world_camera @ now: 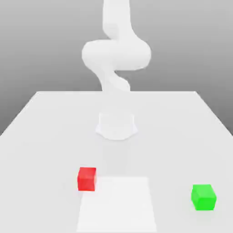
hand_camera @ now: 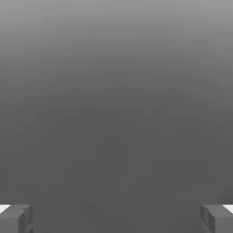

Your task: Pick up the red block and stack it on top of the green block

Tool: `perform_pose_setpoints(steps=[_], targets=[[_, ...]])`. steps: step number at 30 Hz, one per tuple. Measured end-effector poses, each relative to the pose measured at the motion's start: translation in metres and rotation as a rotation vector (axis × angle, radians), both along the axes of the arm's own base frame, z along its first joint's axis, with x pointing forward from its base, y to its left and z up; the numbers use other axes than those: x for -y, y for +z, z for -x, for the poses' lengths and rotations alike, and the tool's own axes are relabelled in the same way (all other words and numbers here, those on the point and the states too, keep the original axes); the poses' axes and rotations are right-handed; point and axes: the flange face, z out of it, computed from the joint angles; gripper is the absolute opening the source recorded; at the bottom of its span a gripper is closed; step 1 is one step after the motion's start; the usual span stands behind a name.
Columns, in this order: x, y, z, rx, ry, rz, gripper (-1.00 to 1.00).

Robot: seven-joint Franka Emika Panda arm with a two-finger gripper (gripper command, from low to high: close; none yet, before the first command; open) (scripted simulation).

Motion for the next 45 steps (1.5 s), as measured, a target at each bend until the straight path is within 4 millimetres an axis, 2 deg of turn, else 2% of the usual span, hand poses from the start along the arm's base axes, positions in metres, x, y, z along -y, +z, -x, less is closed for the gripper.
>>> perform_pose_setpoints(steps=[4, 6, 9, 13, 17, 19, 21, 24, 25, 32, 39, 40, 42, 45], targets=[[0.022, -0.099, -0.037, -0.151, -0.012, 0.010, 0.00], [0.032, -0.149, -0.046, -0.225, -0.017, 0.012, 0.00], [0.047, -0.224, -0.048, -0.337, -0.022, 0.012, 0.00], [0.064, -0.325, -0.028, -0.495, -0.026, 0.005, 0.00], [0.075, -0.427, 0.018, -0.671, -0.026, -0.015, 0.00], [0.077, -0.460, 0.030, -0.708, -0.024, -0.020, 0.00], [0.078, -0.480, 0.032, -0.718, -0.025, -0.021, 0.00], [0.078, -0.508, 0.035, -0.721, -0.026, -0.021, 0.00], [0.078, -0.514, 0.035, -0.721, -0.026, -0.021, -1.00], [0.078, -0.515, 0.035, -0.721, -0.026, -0.022, -1.00], [0.078, -0.460, 0.035, -0.721, -0.028, -0.023, -1.00], [0.062, -0.454, 0.026, -0.722, 0.020, -0.002, -1.00], [0.016, -0.446, 0.003, -0.723, 0.151, 0.054, -1.00], [-0.065, -0.437, -0.024, -0.718, 0.353, 0.137, -1.00]])
